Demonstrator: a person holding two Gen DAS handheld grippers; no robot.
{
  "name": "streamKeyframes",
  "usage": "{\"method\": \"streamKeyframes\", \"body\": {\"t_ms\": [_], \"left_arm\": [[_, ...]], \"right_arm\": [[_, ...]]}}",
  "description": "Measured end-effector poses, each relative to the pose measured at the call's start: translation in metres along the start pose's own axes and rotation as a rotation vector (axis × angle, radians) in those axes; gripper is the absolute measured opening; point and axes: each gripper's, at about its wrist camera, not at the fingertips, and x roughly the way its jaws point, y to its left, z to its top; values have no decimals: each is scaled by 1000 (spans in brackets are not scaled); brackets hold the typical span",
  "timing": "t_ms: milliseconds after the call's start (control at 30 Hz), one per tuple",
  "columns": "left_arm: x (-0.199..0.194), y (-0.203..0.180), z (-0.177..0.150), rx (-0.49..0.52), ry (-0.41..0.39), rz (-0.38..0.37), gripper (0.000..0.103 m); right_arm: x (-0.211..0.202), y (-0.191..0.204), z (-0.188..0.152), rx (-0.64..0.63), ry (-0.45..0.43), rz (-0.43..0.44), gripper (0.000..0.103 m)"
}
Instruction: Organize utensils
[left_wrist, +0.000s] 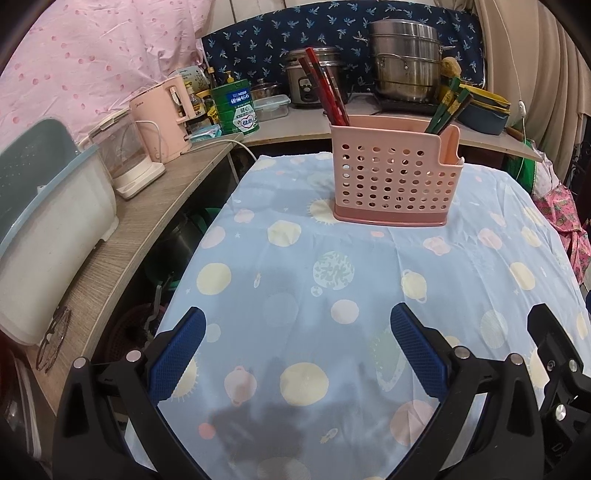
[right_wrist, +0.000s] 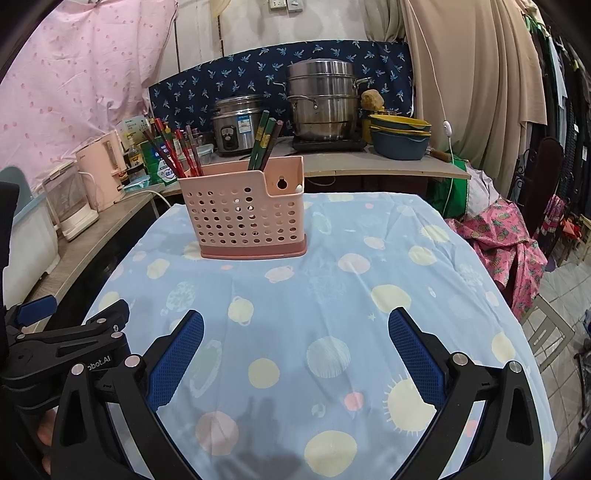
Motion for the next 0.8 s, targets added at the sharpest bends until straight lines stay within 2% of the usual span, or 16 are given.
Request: {"method": "streamKeyframes", "body": {"t_ms": [800], "left_arm": [[-7,1,9,9,-31,-2,96]], "right_arm": [[3,5,9,-1,-16,-2,96]]}}
